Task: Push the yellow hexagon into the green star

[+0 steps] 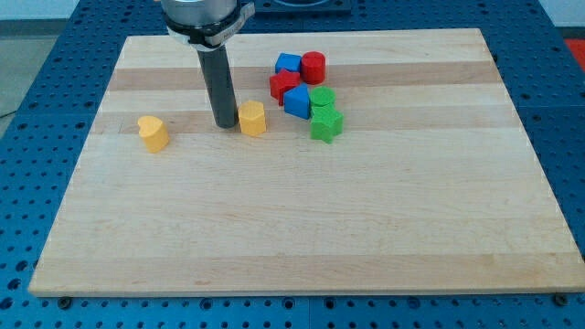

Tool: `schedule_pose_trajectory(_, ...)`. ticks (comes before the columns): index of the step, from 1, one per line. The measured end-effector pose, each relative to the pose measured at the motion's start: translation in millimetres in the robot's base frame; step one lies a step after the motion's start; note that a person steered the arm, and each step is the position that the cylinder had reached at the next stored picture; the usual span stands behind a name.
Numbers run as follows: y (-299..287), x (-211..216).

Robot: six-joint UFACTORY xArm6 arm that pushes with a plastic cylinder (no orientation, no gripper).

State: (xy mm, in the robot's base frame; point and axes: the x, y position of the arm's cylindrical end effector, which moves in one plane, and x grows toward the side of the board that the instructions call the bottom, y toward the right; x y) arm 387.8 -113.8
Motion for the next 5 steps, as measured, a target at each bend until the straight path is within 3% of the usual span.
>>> schedule_pose_trajectory(2,-10.5,-37.5)
schedule_pose_trajectory(3,19.9,-28.0)
schedule_pose_trajectory(5,74.6,55.5)
